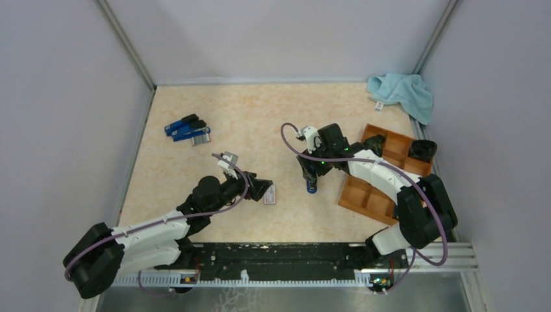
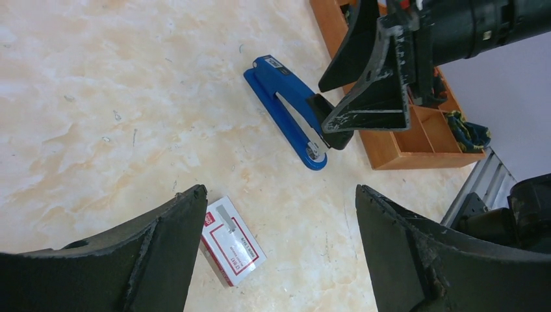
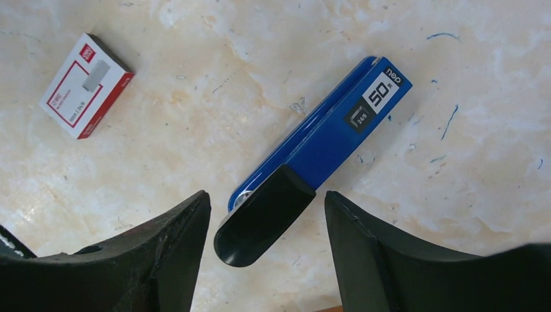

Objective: Unload the staples from the stapler
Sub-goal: Pick up the stapler from the center of the board.

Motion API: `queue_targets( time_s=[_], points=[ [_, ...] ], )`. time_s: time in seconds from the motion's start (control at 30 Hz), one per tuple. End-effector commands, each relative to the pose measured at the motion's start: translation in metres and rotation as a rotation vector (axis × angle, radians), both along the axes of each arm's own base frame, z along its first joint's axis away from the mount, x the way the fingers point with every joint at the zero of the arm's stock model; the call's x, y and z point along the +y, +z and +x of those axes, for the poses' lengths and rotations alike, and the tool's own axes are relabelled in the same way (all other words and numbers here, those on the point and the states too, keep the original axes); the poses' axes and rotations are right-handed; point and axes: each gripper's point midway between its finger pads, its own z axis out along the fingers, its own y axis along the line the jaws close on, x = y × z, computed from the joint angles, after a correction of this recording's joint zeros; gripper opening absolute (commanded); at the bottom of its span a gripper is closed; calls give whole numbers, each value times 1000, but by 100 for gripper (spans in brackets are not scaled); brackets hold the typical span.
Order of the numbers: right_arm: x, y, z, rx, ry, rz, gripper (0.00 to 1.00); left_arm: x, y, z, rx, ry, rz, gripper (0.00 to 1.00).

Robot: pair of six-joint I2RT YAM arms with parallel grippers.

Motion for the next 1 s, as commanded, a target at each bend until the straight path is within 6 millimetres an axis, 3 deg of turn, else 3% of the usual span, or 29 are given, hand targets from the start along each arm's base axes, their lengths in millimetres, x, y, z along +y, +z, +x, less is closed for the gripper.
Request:
queue_targets(
  time_s=[0.0,0.27,0.5,0.63,0.8,0.97],
  points=[
    [3,8,15,-50,-7,-55,65,7,10,3,-24,39,-47,90],
    [3,-3,10,-15,11,-99,60,-1,13,-3,-12,-10,-64,89],
    [10,-3,5,-38,102,-126,37,-2,12,-10,6,-37,-79,89],
    [16,-1,-6,-57,222,-127,37,1,8,-17,20,-45,-102,88],
    [10,-3,-8,-63,266,-171,50,5,12,-21,0,-48,-131,88],
    [1,-4,-6,-67,262,-222,55,4,15,-27,-6,-75,-144,88]
  ],
)
